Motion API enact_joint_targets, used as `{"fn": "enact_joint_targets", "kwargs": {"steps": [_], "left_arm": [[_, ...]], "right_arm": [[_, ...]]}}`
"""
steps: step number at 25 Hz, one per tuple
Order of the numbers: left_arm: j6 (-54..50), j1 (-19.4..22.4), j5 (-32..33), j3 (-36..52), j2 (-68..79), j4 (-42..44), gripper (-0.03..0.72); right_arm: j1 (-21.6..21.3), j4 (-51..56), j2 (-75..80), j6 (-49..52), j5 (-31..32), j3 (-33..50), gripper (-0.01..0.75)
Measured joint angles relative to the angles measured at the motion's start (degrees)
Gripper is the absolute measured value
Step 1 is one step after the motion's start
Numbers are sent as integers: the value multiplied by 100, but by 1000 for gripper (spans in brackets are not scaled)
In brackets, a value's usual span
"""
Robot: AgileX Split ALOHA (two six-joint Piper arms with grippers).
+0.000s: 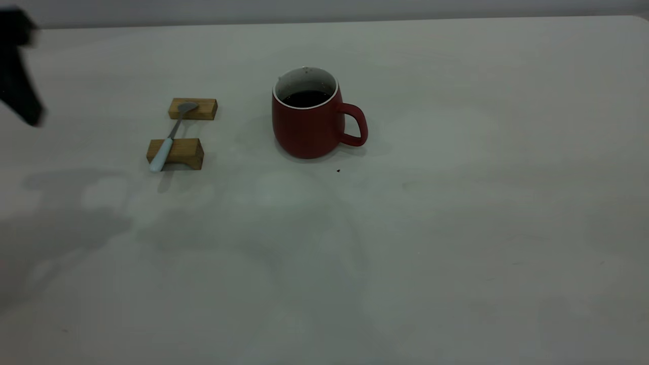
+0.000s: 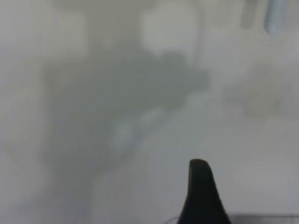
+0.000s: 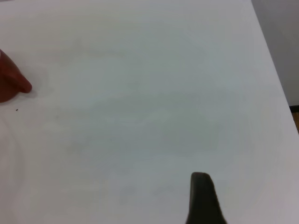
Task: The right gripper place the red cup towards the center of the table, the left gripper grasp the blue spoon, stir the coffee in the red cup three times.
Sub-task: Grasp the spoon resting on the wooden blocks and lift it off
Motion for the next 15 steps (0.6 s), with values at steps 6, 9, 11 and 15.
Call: {"fn": "enact_joint_targets", "kwargs": {"steps": [6, 9, 11, 15], "left_arm": [[-79, -548, -308, -854, 1401, 0, 577], [-139, -770, -363, -1250, 1863, -10, 577], [-216, -798, -366, -1447, 2101, -16, 577], [-301, -793, -387, -1706, 2402, -9, 577]], "right_arm": [[0, 0, 0, 0, 0, 0, 541], [0, 0, 0, 0, 0, 0, 541], [0, 0, 0, 0, 0, 0, 541], [0, 0, 0, 0, 0, 0, 541]]}}
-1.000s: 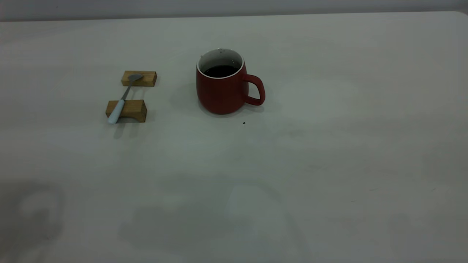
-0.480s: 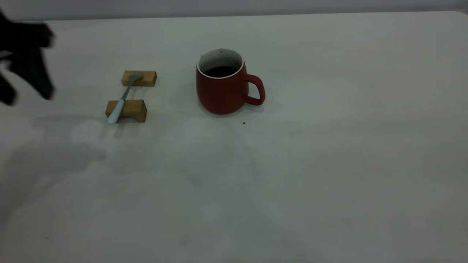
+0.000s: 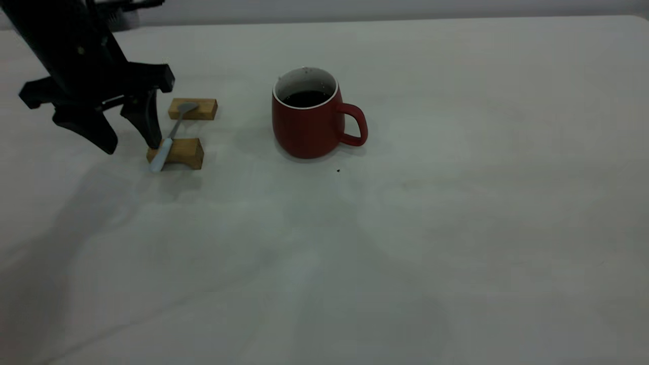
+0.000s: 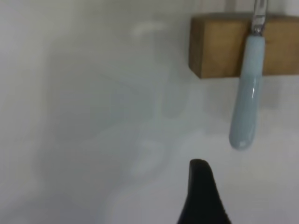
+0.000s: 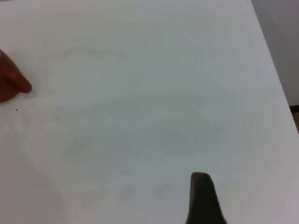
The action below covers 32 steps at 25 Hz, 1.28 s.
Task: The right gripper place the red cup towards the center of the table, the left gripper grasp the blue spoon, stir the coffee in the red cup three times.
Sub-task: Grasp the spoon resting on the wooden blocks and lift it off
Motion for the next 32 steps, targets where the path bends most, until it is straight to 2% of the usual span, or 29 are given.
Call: {"fn": "enact_joint_targets", "kwargs": {"steps": [16, 24, 27, 32], "left_arm": [[-1, 0, -317, -191, 750, -10, 577], [-1, 0, -324, -559, 1089, -40, 572], [-29, -6, -267, -626, 1159, -57, 536], [-115, -50, -140, -631, 1302, -106, 387]], "right_arm": [[0, 4, 0, 0, 0, 0, 541], [0, 4, 0, 0, 0, 0, 541], [0, 4, 0, 0, 0, 0, 541], [0, 4, 0, 0, 0, 0, 541]]}}
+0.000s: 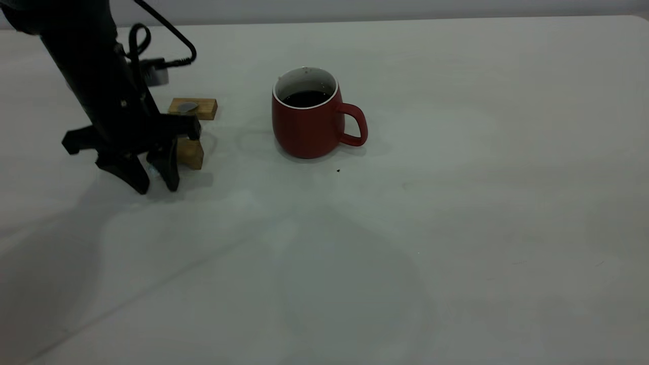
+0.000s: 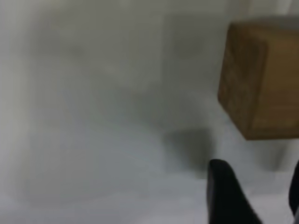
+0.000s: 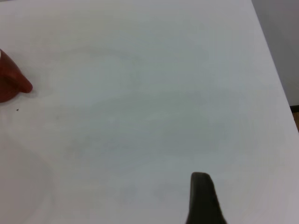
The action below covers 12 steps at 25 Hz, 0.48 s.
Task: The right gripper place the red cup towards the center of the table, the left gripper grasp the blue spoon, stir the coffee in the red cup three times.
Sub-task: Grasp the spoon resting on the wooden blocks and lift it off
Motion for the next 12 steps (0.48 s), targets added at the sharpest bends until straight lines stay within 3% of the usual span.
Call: {"fn": "enact_joint_targets", "kwargs": {"steps": [7, 12], "left_arm": [[-8, 0, -37, -51, 31, -104, 135], [-12, 0, -27, -51, 31, -110, 131]], "right_arm": [[0, 0, 0, 0, 0, 0, 541], [0, 0, 0, 0, 0, 0, 541]]}}
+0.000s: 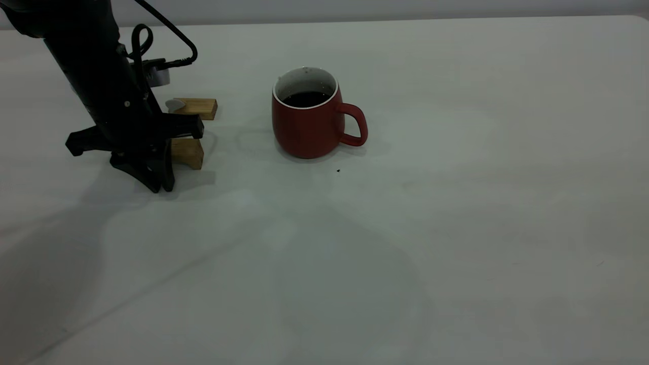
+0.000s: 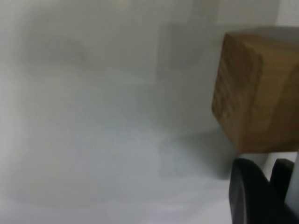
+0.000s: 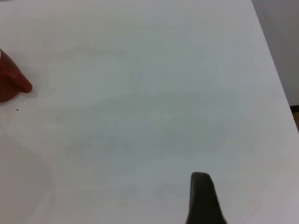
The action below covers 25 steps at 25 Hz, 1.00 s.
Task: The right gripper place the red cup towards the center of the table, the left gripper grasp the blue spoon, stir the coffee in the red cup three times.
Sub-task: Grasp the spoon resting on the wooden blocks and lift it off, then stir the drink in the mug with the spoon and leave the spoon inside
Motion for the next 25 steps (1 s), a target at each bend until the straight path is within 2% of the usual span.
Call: {"fn": "enact_joint_targets", "kwargs": {"steps": [7, 13, 17, 20, 25], "left_arm": [[0, 0, 543, 0, -279, -195, 130], [23, 0, 1323, 0, -1084, -997, 129], [148, 0, 1725, 0, -1611, -2038, 128], [154, 0, 1983, 0, -1868, -3232, 128], [143, 0, 2762, 5, -1963, -5050, 127]], "right_arm": [[0, 0, 0, 0, 0, 0, 541], [0, 0, 0, 0, 0, 0, 541], [0, 0, 0, 0, 0, 0, 541], [0, 0, 0, 0, 0, 0, 541], [0, 0, 0, 0, 0, 0, 541]]}}
